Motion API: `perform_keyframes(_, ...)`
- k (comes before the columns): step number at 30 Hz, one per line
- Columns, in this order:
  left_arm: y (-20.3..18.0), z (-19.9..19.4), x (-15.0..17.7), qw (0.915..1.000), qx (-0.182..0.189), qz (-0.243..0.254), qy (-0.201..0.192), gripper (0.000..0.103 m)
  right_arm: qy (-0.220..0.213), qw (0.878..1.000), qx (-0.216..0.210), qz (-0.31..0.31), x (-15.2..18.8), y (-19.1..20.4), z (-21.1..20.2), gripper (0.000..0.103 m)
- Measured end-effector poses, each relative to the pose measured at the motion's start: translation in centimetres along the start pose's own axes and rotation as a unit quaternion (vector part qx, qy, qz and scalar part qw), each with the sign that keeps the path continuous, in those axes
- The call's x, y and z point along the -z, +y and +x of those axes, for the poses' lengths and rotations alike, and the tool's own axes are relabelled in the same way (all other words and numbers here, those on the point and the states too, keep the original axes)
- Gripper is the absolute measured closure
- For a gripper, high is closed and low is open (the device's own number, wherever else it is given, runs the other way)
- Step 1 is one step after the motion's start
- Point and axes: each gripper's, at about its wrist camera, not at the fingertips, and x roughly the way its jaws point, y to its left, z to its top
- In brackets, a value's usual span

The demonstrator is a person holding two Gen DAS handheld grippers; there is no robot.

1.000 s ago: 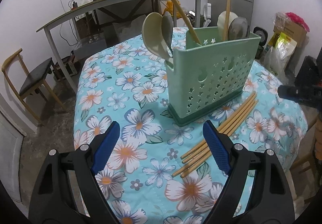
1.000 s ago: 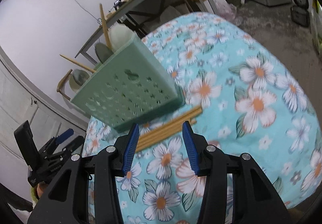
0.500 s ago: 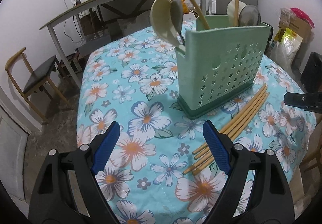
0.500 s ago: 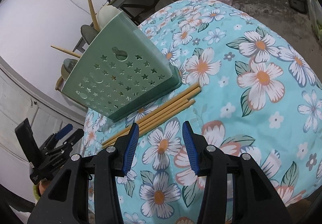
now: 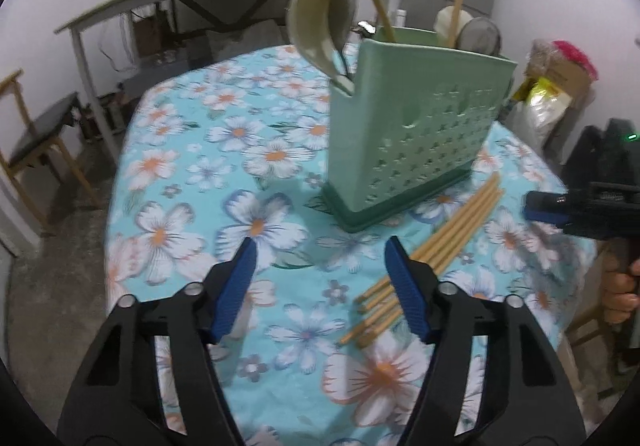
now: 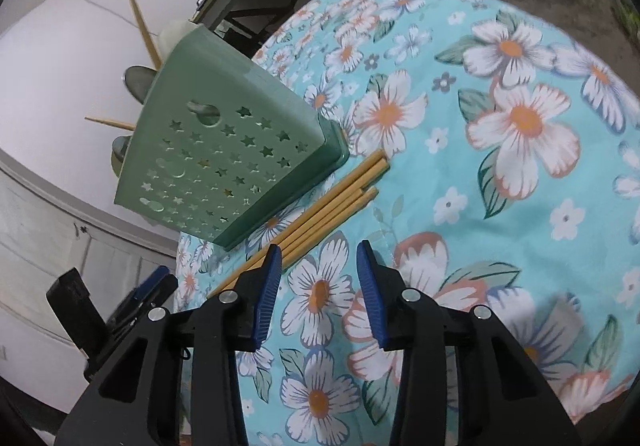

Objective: Organize utensils

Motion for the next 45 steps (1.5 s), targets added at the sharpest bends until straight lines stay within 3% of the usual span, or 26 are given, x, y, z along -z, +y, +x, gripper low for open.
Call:
perform_keyframes(8,0.7,4.1,-0.3,0.9939,0.082,-0.046,0.056,0.085,0.021,0.999,-0.029,0.034,0.0,-0.3,2.0,0.068)
perform_keyframes(14,0.0,6.2,0.8,0.9843,0.126,-0.068,0.104,0.095,0.023,0.998,-0.039,0.045,0.2,-0.6,2.4,0.068)
perform_keyframes(19,-0.5,6.1,1.7,0.9707,0.175,-0.095,0.134,0.099,0.022,0.998,-0.046,0.049,0.3,-1.2,1.9,0.068)
perform_keyframes(25,-2.6,5.6,3.1,0.9599,0.212,-0.083,0.164,0.099,0.022,0.997,-0.049,0.054,0.9,-1.8,1.1,0.068)
perform_keyframes(35,-7.1,5.4,5.2,0.9296,0.293,-0.082,0.207,0.099,0.015,0.997,-0.044,0.065,1.6,-2.9,-0.2,0.068)
perform_keyframes(37,-7.4,5.1,5.3,0.9314,0.292,-0.077,0.204,0.099,0.012,0.997,-0.041,0.066,1.5,-3.0,-0.2,0.068)
perform_keyframes(45,-6.8,4.2,4.1,0.9569,0.234,-0.05,0.165,0.099,0.007,0.998,-0.008,0.058,0.6,-2.4,1.1,0.074)
